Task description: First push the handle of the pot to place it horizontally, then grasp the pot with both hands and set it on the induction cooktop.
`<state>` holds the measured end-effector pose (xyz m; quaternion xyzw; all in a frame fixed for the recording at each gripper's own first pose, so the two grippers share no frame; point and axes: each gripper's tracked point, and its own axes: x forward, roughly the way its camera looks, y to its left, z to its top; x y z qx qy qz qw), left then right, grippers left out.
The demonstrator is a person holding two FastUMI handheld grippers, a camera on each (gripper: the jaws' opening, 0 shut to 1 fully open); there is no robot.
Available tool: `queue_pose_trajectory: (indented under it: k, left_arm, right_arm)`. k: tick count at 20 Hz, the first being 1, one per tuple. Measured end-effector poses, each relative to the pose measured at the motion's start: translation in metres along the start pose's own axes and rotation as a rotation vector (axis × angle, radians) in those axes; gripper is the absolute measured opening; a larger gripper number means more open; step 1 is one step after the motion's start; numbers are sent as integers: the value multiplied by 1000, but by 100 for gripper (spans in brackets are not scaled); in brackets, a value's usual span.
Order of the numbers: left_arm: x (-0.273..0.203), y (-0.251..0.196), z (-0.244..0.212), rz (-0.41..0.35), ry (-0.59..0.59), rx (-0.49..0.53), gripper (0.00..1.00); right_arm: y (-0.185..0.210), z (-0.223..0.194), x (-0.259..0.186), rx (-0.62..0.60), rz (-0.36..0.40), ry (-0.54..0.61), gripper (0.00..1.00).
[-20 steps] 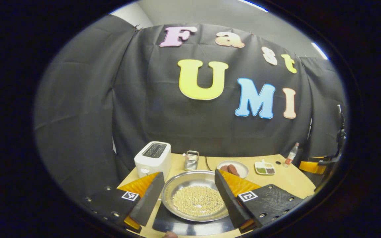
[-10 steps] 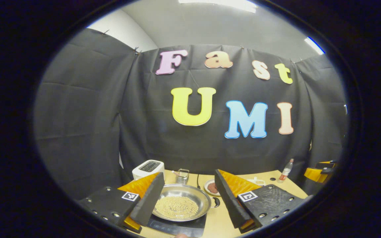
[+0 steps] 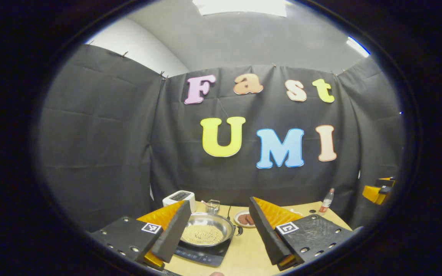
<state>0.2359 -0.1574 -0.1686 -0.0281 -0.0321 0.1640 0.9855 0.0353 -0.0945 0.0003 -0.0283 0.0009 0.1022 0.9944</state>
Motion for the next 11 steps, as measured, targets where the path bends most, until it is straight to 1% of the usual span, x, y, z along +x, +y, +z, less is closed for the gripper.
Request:
queue_pose_trajectory:
  k: [3, 5, 6, 7, 8, 11]
  left_arm:
    - [-11, -3, -4, 14, 20, -11, 89]
    - [-12, -4, -6, 3, 30, -3, 89]
    - [-12, -5, -7, -3, 34, 0, 92]
    - [-13, -7, -7, -21, 39, -1, 92]
    - [-12, -10, -8, -44, 38, 1, 89]
    - [-6, -7, -7, -85, 32, 30, 89]
  right_arm:
    - [-7, -11, -20, 20, -1, 22, 98]
    - [-12, -17, -27, 13, -13, 41, 98]
    - [-12, -17, -29, 10, -18, 45, 98]
    - [-12, -16, -30, 8, -24, 43, 98]
    - [-10, -14, -30, 8, -33, 36, 98]
    - [-6, -15, -28, 14, -79, 31, 98]
